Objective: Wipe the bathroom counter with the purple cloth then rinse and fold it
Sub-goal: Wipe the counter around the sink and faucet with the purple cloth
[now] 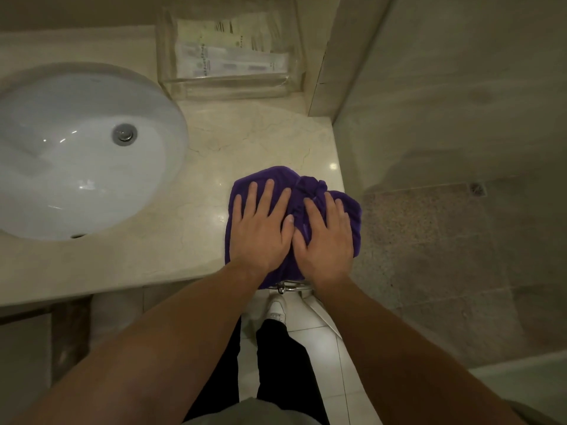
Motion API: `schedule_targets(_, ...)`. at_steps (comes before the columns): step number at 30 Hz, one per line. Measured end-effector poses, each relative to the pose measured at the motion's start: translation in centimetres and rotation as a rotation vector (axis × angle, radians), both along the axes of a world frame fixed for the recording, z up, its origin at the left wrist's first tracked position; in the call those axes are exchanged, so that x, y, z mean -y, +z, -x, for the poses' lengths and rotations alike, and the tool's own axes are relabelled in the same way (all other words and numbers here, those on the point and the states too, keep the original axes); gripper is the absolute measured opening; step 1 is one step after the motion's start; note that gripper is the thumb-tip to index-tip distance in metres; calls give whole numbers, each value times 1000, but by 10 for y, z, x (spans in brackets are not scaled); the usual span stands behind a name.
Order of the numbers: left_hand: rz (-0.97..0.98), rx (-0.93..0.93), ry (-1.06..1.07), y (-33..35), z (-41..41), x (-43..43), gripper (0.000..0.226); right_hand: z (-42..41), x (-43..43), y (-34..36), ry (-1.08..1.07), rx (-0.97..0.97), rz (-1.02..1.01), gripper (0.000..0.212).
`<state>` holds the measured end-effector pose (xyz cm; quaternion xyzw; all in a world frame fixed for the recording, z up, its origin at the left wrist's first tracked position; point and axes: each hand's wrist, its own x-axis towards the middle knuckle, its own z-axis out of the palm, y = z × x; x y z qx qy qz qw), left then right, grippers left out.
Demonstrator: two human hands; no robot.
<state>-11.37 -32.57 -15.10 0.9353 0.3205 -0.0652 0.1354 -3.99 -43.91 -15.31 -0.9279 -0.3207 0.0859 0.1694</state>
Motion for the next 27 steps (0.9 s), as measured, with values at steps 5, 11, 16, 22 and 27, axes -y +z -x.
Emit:
schedule_targets(5, 1, 11, -54, 4, -18, -22, 60, -11, -21, 1, -66, -29, -10, 62)
schedule_targets(11, -17, 34, -94, 0, -49, -68, 62, -41, -58, -4, -75, -10, -62, 61)
schedule_targets(16, -20, 46, -124, -1, -74, -101, 63, -71, -86, -7, -34, 35, -114, 62)
schedule_targets(22, -37, 73, -99, -4, -101, -128, 60, -98, -118, -8, -24, 102, -129, 57)
schedule_targets(27, -45, 87, -138, -3, -120, -150, 60, -109, -136, -7, -72, 155, -157, 50)
